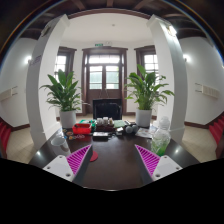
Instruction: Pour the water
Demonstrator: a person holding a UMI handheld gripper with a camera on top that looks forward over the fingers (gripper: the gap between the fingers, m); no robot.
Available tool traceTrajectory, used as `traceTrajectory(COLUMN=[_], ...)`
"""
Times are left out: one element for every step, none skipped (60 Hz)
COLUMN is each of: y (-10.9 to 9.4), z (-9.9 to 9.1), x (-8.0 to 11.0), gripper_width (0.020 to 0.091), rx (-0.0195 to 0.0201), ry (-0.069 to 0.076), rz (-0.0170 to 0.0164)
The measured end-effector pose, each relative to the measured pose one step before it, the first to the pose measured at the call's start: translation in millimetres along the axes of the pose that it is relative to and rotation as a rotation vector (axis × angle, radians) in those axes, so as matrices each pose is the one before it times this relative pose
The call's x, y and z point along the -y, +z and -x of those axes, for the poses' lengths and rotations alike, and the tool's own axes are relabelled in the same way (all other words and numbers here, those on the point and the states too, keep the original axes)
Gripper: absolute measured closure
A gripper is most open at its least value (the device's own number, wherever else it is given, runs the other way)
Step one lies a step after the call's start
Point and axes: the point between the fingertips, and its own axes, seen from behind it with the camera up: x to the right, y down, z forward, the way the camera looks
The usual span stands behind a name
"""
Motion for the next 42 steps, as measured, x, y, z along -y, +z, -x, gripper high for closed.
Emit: traceTrajectory(y=[0.19, 0.20, 0.60, 0.38, 0.82, 0.34, -1.01, 0.13, 0.28, 0.42, 0.58, 0.61, 0.31, 1.44, 1.11, 1.39, 1.23, 1.55, 1.43, 1.63, 2.10, 2.65, 2.87, 3.34, 3.69, 4.01, 3.97, 4.54, 4.70, 4.74, 5.28, 4.97, 4.71, 4.75, 5.00, 4.49, 4.12, 4.32, 4.22, 4.08, 3.86, 3.80], z=[-1.05, -1.59, -2.68, -3.23, -4.19, -3.38, -7.30, -6.14, -5.89, -5.92, -5.34, -5.49, -6.41, -6.36, -6.99, -7.31, -8.02, -8.70, -8.77, -8.62, -7.78, -7.23, -6.62, -5.90, -4.82, -4.10, -3.84, -3.00, -2.16, -1.87, -1.48, -1.02, -0.69, -0.43, -0.63, -0.51, -0.40, -0.76, -0.48, -0.40, -0.74, -0.99], x=[-0.41, -0.76, -2.40, -2.45, -3.22, -1.68, -5.79, -3.72, -3.77, -3.46, -2.64, -2.16, -2.40, -2.14, -2.71, -3.05, -2.90, -2.86, -2.05, -1.59, -1.14, -0.97, -0.57, -0.34, 0.22, -0.23, -0.30, -0.09, -0.13, -0.28, -0.01, -0.13, -0.01, 0.23, -0.11, 0.00, -0.11, 0.14, 0.15, 1.08, 0.96, 0.84], gripper_width=[0.0257, 0.0257, 0.0256, 0.0257, 0.0258, 0.0254, 0.0255, 0.0255, 0.0253, 0.0253, 0.0253, 0.0253, 0.0252, 0.0250, 0.0251, 0.0253, 0.0253, 0.0251, 0.0251, 0.0253, 0.0253, 0.0251, 0.0249, 0.0250, 0.0252, 0.0251, 0.0251, 0.0248, 0.0249, 0.0247, 0.0245, 0.0246, 0.0246, 0.0248, 0.0247, 0.0247, 0.0248, 0.0250, 0.0255, 0.0262, 0.0269, 0.0284], rx=[0.00176, 0.00189, 0.00143, 0.00182, 0.00223, 0.00130, 0.00395, 0.00366, 0.00467, 0.00585, 0.00652, 0.00510, 0.00331, 0.00072, -0.00172, -0.00429, -0.00791, -0.01172, -0.01422, -0.01370, -0.01154, -0.01071, -0.01157, -0.00887, -0.00565, -0.00308, -0.00070, 0.00098, 0.00267, 0.00390, 0.00444, 0.00520, 0.00600, 0.00560, 0.00483, 0.00437, 0.00436, 0.00331, 0.00250, 0.00105, -0.00072, 0.00007], ry=[-0.0019, 0.0002, 0.0014, 0.0029, 0.0034, 0.0030, 0.0045, 0.0043, 0.0046, 0.0041, 0.0044, 0.0036, 0.0028, 0.0019, 0.0012, 0.0003, 0.0008, 0.0006, 0.0018, 0.0015, 0.0014, 0.0022, 0.0028, 0.0028, 0.0034, 0.0030, 0.0022, 0.0013, 0.0001, -0.0012, -0.0026, -0.0045, -0.0058, -0.0063, -0.0059, -0.0056, -0.0050, -0.0046, -0.0031, -0.0021, -0.0018, -0.0014], rz=[-0.00274, -0.00452, -0.00538, -0.00415, -0.00262, 0.00058, -0.00195, -0.00134, -0.00115, -0.00157, -0.00239, -0.00362, -0.00306, -0.00119, 0.00129, 0.00261, 0.00328, 0.00231, 0.00138, 0.00024, -0.00020, -0.00054, -0.00095, -0.00165, -0.00245, -0.00212, -0.00155, -0.00069, -0.00114, -0.00051, 0.00016, 0.00004, 0.00063, 0.00010, 0.00097, 0.00215, 0.00215, 0.00054, -0.00225, -0.00401, -0.00358, -0.00176])
